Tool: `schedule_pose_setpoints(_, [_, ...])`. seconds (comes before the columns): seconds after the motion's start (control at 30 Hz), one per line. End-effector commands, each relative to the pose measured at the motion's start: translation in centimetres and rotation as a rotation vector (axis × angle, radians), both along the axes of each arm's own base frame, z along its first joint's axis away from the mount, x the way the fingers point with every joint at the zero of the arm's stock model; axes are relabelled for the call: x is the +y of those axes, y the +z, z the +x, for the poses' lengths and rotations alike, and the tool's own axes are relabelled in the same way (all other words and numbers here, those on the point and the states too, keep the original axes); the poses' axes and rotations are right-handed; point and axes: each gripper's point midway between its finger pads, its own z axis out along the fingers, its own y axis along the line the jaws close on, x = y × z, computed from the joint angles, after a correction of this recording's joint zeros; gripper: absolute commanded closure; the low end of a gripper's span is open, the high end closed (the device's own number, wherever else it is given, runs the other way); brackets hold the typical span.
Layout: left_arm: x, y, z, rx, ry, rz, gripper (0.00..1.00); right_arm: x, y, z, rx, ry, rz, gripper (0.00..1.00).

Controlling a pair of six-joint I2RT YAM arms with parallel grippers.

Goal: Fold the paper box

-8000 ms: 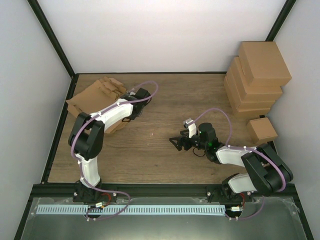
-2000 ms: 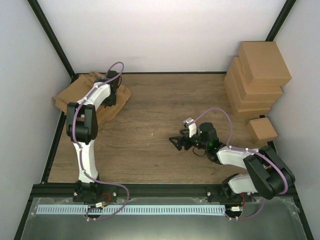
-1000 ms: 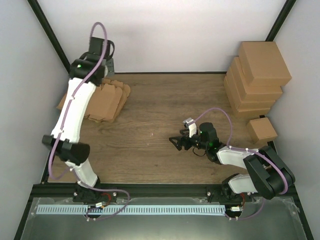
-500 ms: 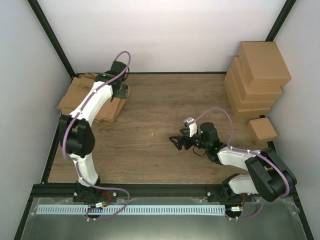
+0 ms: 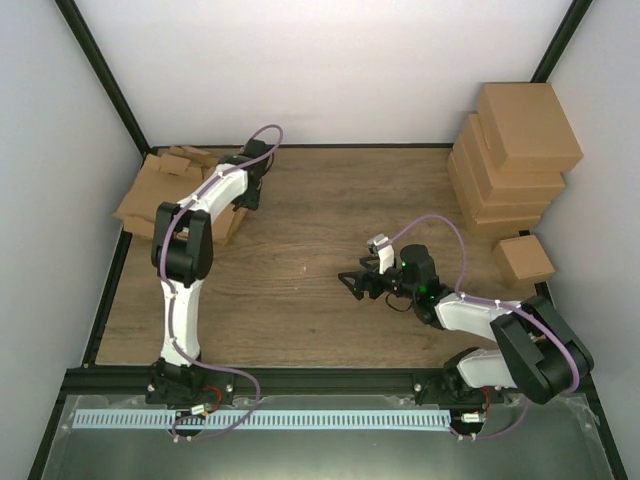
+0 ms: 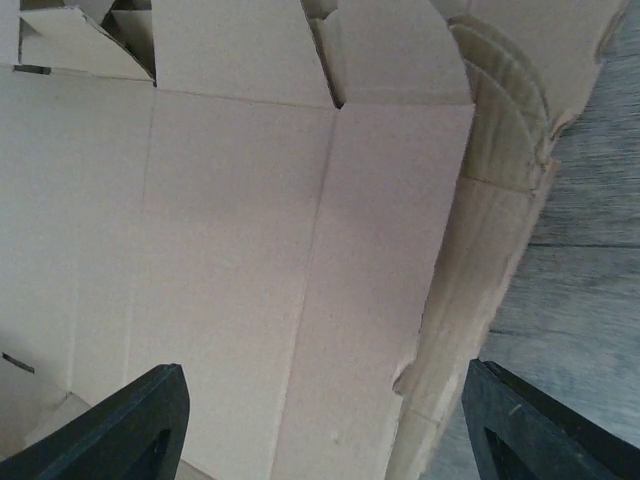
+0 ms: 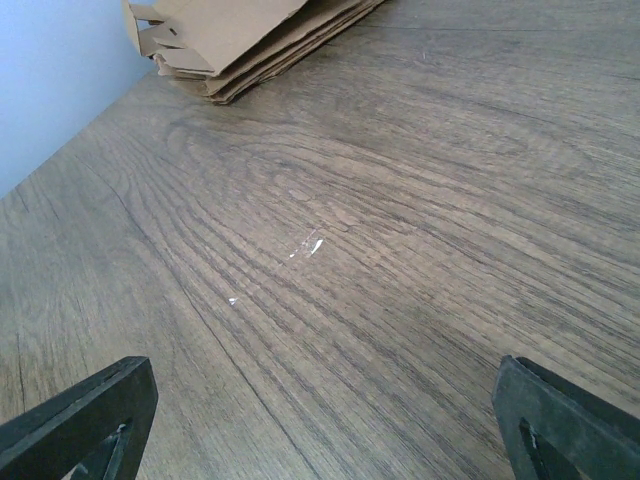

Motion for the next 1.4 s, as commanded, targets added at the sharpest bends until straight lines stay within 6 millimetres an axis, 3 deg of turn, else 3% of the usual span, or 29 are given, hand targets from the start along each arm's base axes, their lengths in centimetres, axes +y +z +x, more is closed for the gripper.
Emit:
schedule_pose_setpoints(0.0, [0.6, -0.1, 1.5, -0.031, 0.006, 0.062, 0.24, 0.3, 1.2, 0.2, -0.040, 0.001, 0.022, 0.05])
schedule_pose_setpoints(0.23, [0.8, -2.1, 2.0, 0.006, 0.010, 0.094, 0.27, 0.3, 1.2, 0.3, -0.041, -0.001, 0.020, 0.05])
schedule_pose_setpoints(0.53, [1.8, -3.3, 2.4, 0.037, 0.028, 0.183, 0.39, 0.3, 1.2, 0.4, -0.042, -0.003, 0.019, 0.05])
schedule_pose_setpoints(0.63, [2.4, -3.0, 2.3, 0.030, 0.041, 0.217, 0.52, 0.2, 1.2, 0.4, -0.043, -0.005, 0.018, 0.05])
schedule_pose_setpoints(0.77, [3.1, -1.3, 1.9, 0.006, 0.072, 0.287, 0.87, 0.2, 1.1, 0.3, -0.041, -0.003, 0.017, 0.05])
schedule_pose_setpoints(0.83, [3.3, 0.9, 1.6, -0.027, 0.083, 0.354, 0.96, 0.2, 1.1, 0.3, -0.040, -0.003, 0.018, 0.05])
schedule_pose_setpoints(1.03, [4.3, 10.6, 0.2, -0.180, 0.146, 0.470, 0.96, 0.3, 1.2, 0.3, -0.041, 0.000, 0.021, 0.05])
schedule_pose_setpoints(1.23, [5.9, 21.9, -3.8, -0.425, 0.267, 0.471, 0.96, 0.1, 1.4, 0.1, -0.048, -0.006, 0.028, 0.05])
schedule_pose_setpoints(1.37, [4.4, 27.8, -7.1, -0.581, 0.266, 0.363, 0.96, 0.0, 1.7, 0.1, -0.044, -0.009, 0.030, 0.05])
